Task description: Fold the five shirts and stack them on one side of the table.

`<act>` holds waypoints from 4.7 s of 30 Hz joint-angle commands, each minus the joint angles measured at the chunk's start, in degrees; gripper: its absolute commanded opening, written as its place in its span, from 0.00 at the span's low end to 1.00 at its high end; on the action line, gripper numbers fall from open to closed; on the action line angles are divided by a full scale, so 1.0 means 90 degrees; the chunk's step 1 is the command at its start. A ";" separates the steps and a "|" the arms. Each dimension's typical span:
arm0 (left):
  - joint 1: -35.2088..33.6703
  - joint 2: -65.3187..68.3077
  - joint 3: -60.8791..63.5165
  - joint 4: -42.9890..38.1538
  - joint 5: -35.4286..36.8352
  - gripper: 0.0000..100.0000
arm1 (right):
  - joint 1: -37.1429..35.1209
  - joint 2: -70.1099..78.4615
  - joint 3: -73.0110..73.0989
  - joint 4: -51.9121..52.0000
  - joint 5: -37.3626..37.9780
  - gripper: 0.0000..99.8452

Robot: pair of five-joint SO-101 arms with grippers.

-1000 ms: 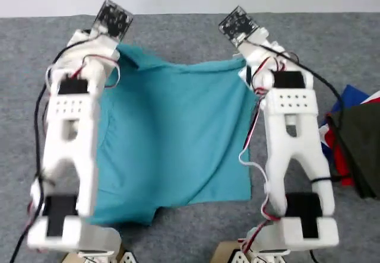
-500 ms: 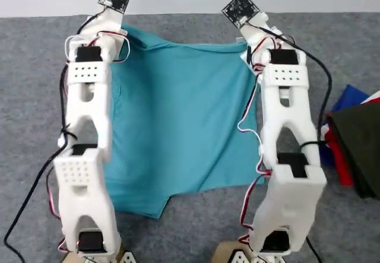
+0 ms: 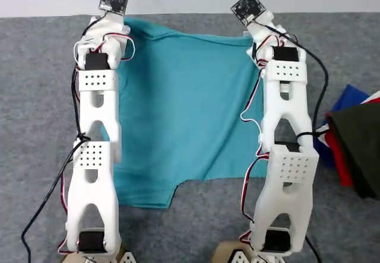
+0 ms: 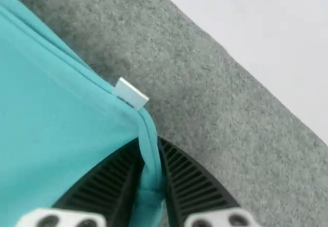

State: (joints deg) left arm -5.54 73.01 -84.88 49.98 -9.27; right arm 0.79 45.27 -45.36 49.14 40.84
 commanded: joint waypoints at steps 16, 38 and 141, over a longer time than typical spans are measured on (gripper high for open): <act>0.0107 -0.0098 -0.0435 0.3018 -0.0518 0.00 | 0.0142 -0.0015 -0.0576 0.1695 0.0459 0.01; 0.0020 -0.2295 0.1578 0.5636 -0.2686 0.00 | -0.0015 -0.1118 -0.0733 0.5368 0.0938 0.01; -0.0479 -1.0960 1.3231 0.2276 -0.4200 0.12 | -0.0142 -0.3209 0.3360 0.5133 0.1377 0.23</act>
State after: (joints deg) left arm -10.90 -24.31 32.13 79.08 -53.85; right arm -1.23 14.33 -12.66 98.64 53.05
